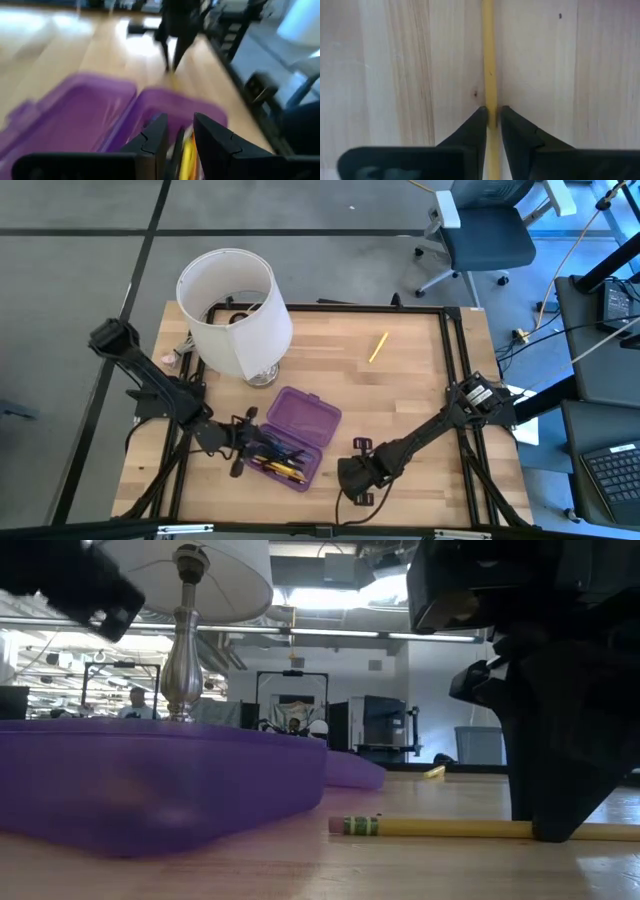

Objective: Pick & place school supplies into a supply box
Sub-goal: Put the yellow pencil into the purple supply box

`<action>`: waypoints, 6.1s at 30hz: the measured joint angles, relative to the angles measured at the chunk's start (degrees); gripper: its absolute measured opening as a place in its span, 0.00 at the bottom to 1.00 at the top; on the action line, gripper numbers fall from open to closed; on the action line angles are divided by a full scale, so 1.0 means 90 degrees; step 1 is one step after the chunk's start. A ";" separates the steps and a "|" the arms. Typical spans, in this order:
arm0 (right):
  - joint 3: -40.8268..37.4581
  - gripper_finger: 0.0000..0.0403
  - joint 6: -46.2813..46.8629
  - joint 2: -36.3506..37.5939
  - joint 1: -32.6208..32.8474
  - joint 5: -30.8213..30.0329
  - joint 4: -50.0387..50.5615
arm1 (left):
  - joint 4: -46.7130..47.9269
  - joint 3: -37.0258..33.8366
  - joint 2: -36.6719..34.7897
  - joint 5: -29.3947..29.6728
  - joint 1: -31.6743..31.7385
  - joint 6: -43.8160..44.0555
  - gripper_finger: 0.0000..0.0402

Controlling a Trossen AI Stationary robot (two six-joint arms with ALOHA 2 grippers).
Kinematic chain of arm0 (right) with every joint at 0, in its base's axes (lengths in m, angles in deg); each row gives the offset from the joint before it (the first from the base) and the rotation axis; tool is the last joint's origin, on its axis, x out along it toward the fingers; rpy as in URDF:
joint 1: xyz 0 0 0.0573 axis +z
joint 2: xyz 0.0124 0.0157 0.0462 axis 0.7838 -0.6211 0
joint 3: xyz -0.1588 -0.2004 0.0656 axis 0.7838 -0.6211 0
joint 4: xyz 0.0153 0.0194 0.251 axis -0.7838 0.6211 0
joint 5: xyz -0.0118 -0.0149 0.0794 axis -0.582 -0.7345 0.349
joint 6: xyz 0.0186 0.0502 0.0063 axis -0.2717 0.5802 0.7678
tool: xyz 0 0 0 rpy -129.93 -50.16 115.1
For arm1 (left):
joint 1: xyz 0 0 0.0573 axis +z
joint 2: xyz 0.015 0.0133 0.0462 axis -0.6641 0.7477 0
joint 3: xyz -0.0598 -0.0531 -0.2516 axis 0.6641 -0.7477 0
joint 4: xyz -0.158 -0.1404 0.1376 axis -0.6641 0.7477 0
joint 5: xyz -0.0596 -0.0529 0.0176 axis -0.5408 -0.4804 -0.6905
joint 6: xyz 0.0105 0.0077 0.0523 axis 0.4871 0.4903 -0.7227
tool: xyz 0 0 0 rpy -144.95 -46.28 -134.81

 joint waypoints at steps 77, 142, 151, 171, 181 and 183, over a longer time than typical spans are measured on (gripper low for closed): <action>-0.0026 0.17 -0.1030 0.0000 -0.0314 -0.0082 -0.0594 | 0.0182 0.0148 0.2009 -0.1819 -0.0727 0.4962 0.00; 0.0024 0.03 -0.1039 -0.0199 -0.0416 -0.0032 -0.0817 | 0.0240 0.0145 0.1494 -0.1983 -0.0770 0.4295 0.00; 0.0010 0.05 -0.0985 -0.0070 -0.0408 -0.0090 -0.0755 | 0.0238 0.0145 0.0789 -0.1848 -0.0770 0.3356 0.01; -0.0022 0.08 -0.0869 0.0550 -0.0323 -0.0213 0.0172 | 0.0495 0.0145 0.0402 -0.1407 -0.0767 0.2686 0.01; -0.0011 0.13 -0.1342 0.0522 -0.0372 0.0424 0.0697 | 0.0522 0.0145 0.0404 -0.1242 -0.0767 0.2645 0.01; -0.0009 0.18 -0.1370 0.0524 -0.0412 0.0411 0.0630 | 0.0522 0.0145 0.0404 -0.1245 -0.0767 0.2643 0.01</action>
